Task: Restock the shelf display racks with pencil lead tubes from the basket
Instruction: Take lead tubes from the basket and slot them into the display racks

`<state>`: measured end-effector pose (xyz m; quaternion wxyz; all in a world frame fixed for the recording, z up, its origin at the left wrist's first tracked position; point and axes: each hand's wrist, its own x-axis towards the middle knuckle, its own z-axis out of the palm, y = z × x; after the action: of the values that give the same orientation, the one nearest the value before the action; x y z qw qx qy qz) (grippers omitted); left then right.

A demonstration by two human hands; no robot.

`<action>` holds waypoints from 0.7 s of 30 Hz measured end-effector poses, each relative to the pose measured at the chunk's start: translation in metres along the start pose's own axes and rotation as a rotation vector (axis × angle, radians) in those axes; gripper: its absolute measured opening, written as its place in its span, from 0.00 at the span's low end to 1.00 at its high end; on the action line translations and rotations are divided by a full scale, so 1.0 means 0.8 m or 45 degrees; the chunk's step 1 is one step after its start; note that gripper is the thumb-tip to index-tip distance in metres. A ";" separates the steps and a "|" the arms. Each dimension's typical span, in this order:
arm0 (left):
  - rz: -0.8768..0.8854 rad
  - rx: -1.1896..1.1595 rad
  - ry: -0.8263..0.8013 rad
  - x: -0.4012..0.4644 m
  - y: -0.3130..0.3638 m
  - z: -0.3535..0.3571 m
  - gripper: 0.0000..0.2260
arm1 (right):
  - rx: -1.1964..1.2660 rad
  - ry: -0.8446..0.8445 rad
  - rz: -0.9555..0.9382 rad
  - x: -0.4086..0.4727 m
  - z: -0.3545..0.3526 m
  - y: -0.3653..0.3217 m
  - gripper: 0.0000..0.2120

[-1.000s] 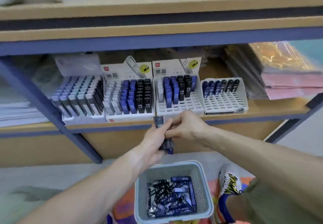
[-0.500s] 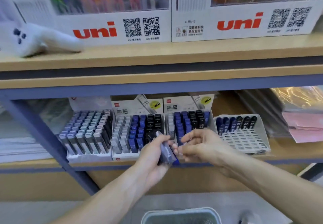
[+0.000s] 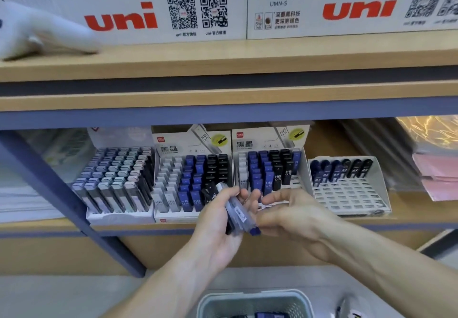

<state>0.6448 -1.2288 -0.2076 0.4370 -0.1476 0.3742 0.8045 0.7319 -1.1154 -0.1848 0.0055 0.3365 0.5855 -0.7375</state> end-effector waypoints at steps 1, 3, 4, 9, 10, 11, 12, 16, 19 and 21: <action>-0.008 -0.031 -0.005 -0.001 0.000 0.000 0.10 | -0.015 -0.013 0.011 -0.002 -0.001 0.002 0.24; -0.011 -0.079 -0.020 -0.002 0.000 0.000 0.13 | -0.051 -0.024 0.034 -0.005 -0.002 0.006 0.26; -0.008 -0.085 -0.029 -0.004 0.000 0.000 0.13 | -0.085 -0.022 0.041 -0.006 -0.003 0.008 0.26; 0.025 0.043 -0.031 -0.010 0.002 -0.003 0.07 | -0.104 0.023 -0.056 -0.017 -0.017 0.000 0.21; 0.032 0.068 -0.008 -0.010 0.002 -0.004 0.05 | -0.092 0.017 -0.109 -0.020 -0.022 -0.003 0.20; 0.039 0.092 0.016 -0.010 0.001 -0.006 0.05 | -0.086 0.010 -0.171 -0.023 -0.026 -0.006 0.21; 0.043 0.136 0.033 -0.011 -0.001 -0.008 0.06 | -0.091 0.003 -0.233 -0.024 -0.031 -0.008 0.21; 0.039 0.402 -0.011 -0.014 -0.010 -0.012 0.11 | -0.100 -0.028 -0.412 -0.026 -0.041 -0.008 0.24; 0.059 0.602 -0.116 -0.017 -0.018 -0.010 0.15 | -0.154 -0.036 -0.488 -0.024 -0.044 -0.004 0.24; 0.087 0.628 -0.190 -0.021 -0.022 -0.007 0.12 | -0.232 0.017 -0.545 -0.021 -0.048 -0.002 0.23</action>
<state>0.6684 -1.2365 -0.2104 0.4588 0.0357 0.5305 0.7119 0.7632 -1.0878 -0.1780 -0.1247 0.2077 0.7077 -0.6637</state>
